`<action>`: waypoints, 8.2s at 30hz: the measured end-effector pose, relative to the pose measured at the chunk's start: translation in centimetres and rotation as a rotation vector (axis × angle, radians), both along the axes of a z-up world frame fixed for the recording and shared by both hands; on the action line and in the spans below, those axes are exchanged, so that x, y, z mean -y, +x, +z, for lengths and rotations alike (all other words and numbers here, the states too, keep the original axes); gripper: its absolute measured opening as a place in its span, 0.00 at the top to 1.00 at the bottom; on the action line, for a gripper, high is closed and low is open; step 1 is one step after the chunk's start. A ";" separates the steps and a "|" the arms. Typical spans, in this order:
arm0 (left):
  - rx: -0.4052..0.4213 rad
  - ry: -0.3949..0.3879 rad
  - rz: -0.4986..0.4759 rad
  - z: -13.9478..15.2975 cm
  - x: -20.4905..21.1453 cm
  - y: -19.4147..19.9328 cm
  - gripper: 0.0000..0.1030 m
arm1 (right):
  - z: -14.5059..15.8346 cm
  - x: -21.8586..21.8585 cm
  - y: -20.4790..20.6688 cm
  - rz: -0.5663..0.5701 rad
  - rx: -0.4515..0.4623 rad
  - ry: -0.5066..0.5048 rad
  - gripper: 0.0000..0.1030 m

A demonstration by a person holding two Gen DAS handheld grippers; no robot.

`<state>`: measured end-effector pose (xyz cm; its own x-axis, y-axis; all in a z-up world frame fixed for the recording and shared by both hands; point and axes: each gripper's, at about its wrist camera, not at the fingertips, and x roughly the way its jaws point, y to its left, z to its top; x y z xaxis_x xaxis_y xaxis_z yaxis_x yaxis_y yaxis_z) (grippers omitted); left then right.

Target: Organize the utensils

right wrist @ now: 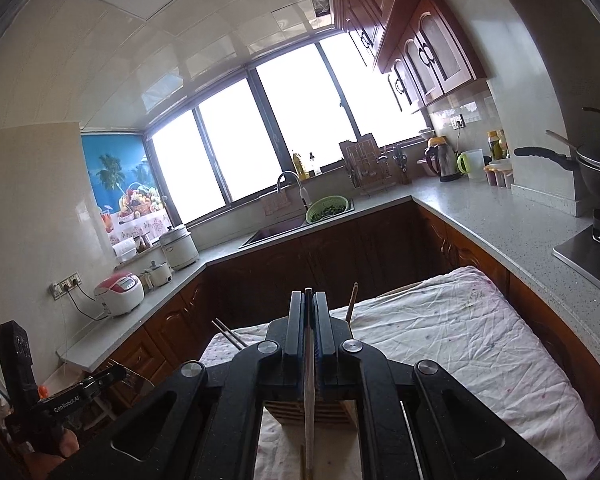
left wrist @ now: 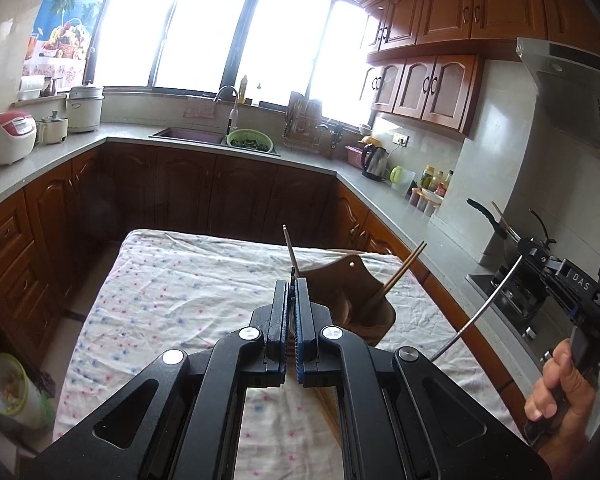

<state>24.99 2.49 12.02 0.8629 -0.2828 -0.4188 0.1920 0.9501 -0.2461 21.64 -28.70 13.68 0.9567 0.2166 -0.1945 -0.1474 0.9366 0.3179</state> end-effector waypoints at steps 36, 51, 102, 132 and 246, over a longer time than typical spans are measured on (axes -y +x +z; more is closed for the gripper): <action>-0.117 0.177 -0.014 -7.1 7.7 12.9 0.97 | -7.8 -0.7 12.2 -0.078 -0.116 0.062 0.96; -0.155 0.198 -0.047 -8.3 8.8 13.5 0.95 | -7.8 -1.0 12.6 -0.058 -0.139 0.026 0.93; -0.266 -0.044 0.034 -11.6 1.5 -4.8 0.11 | -12.4 1.1 -6.0 0.020 -0.241 0.024 0.06; -0.340 0.015 -0.013 -14.3 4.2 -2.4 0.12 | -16.0 1.6 -4.1 0.030 -0.377 -0.012 0.06; -0.041 -0.029 -0.129 -3.3 1.0 -10.6 1.00 | -5.5 -1.7 -6.7 0.181 -0.194 -0.021 0.97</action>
